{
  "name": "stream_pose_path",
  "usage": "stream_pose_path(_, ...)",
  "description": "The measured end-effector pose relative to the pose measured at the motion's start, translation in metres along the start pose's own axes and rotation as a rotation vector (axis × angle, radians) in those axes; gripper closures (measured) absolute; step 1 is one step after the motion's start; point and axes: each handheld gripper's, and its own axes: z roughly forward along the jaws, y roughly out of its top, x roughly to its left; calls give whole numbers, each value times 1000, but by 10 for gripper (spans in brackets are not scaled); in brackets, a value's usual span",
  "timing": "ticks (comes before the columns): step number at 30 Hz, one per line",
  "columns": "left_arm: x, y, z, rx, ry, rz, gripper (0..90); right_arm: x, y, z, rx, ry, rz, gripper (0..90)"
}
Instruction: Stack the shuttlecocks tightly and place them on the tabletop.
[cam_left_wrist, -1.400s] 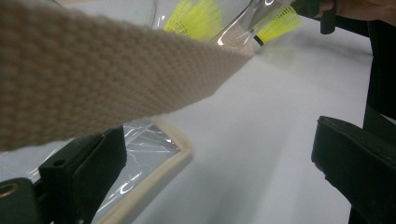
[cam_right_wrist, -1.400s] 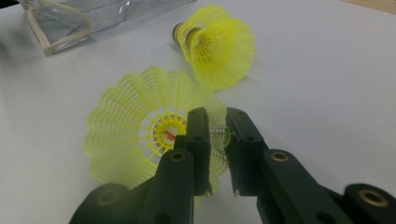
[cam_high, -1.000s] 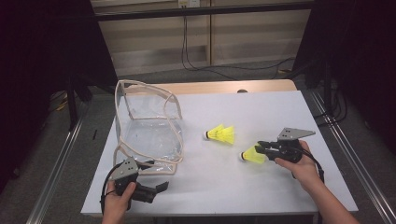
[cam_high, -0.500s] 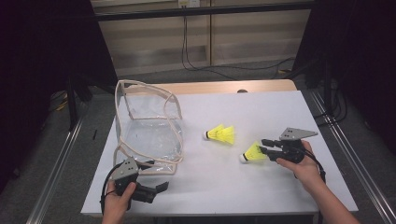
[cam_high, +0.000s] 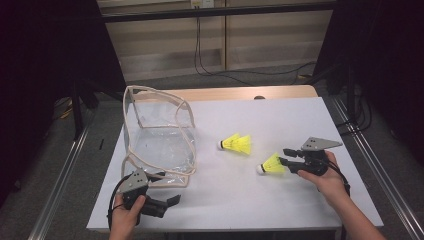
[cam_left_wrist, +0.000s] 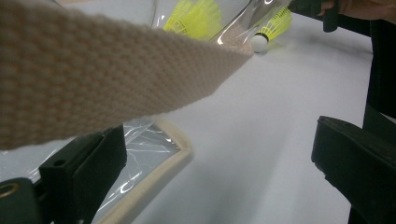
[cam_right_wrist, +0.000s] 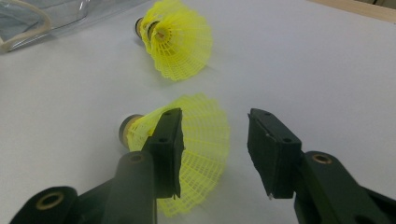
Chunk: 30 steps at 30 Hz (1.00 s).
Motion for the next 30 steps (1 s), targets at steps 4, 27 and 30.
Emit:
stream_pose_path(4,0,0,0,2,-1,2,33,-1,-1,-1,1,-6,4,550)
stream_pose_path(27,0,1,0,-2,-1,1,33,-6,-9,-7,12,-24,21,444)
stream_pose_path(30,0,1,1,-6,-2,1,33,-7,-10,-8,14,-31,20,443)
